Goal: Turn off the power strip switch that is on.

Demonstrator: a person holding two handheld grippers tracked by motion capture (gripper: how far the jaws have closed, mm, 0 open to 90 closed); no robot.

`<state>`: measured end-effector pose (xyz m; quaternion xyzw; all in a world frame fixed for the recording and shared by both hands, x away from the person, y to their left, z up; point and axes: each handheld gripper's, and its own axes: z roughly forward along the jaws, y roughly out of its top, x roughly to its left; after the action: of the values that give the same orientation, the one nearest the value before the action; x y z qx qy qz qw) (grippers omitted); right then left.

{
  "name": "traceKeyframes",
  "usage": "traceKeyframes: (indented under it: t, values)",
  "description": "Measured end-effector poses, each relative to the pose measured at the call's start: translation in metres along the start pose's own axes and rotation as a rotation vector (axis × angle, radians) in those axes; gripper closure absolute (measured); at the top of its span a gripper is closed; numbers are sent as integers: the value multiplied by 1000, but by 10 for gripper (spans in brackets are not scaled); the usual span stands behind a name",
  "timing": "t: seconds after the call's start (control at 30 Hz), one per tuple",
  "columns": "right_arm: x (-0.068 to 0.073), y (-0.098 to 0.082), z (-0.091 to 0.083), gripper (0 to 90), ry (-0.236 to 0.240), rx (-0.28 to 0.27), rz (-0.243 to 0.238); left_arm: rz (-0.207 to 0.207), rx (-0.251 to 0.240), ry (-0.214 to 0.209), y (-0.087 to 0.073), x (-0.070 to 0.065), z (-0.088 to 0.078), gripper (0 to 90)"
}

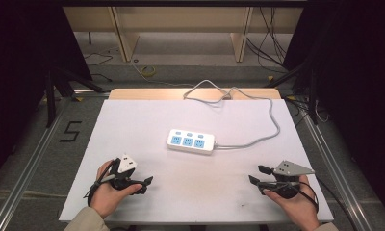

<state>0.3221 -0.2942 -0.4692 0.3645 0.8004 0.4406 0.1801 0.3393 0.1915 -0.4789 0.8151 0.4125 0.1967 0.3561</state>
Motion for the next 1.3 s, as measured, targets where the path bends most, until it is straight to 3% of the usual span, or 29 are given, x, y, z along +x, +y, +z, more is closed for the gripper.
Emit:
traceKeyframes:
  t: [0.13,0.53,1.3]
  values:
    - [0,0,2,513,7,24,-5,-3,5,15,-1,-1,-2,128]
    - [6,8,5,896,-16,82,-99,5,8,36,-2,0,2,145]
    - [13,29,17,900,3,115,-129,22,19,30,1,0,7,149]
